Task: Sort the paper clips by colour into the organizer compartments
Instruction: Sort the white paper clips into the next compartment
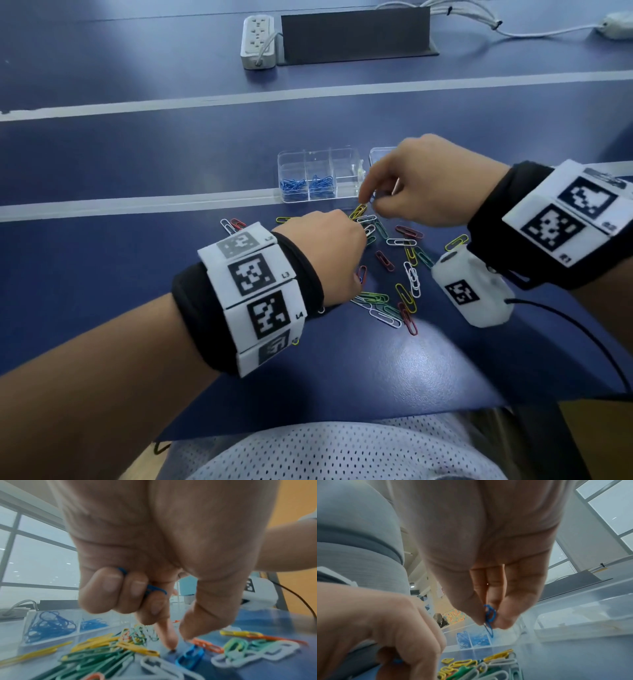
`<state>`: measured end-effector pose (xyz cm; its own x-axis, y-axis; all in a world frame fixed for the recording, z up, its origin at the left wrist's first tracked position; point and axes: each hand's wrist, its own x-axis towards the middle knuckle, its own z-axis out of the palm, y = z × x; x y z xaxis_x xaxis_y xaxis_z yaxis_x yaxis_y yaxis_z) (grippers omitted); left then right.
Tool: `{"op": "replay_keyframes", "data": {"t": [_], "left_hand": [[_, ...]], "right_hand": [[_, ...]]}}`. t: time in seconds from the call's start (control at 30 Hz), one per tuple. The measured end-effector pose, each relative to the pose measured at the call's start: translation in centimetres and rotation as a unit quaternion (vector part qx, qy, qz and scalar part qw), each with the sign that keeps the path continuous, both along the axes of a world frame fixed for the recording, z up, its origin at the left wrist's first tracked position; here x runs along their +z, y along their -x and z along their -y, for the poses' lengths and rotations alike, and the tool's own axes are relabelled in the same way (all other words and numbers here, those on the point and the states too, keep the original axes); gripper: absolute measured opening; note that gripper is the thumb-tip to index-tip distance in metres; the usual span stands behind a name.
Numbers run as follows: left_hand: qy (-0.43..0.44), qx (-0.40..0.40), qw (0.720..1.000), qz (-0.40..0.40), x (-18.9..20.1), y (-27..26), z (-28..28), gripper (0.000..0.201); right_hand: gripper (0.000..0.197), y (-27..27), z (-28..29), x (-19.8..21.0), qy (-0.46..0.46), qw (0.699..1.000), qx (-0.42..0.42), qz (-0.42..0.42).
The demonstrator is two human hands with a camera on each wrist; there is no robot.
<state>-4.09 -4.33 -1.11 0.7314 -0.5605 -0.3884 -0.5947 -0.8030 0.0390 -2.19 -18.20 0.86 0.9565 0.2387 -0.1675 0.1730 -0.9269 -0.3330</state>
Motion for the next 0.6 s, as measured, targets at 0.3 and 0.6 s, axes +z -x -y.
{"op": "replay_keyframes", "data": {"t": [0.3,0.6], "left_hand": [[-0.016,-0.025,1.000,0.010,0.1,0.2,0.1,0.040],[-0.022,-0.035,0.999,-0.008,-0.6,0.1,0.3,0.030]], "right_hand": [[0.025,-1.3,-1.4,-0.4,-0.004,1.000,0.002,0.008],[0.021,-4.8,-2.8,0.4,-0.090,0.994,-0.065,0.007]]}}
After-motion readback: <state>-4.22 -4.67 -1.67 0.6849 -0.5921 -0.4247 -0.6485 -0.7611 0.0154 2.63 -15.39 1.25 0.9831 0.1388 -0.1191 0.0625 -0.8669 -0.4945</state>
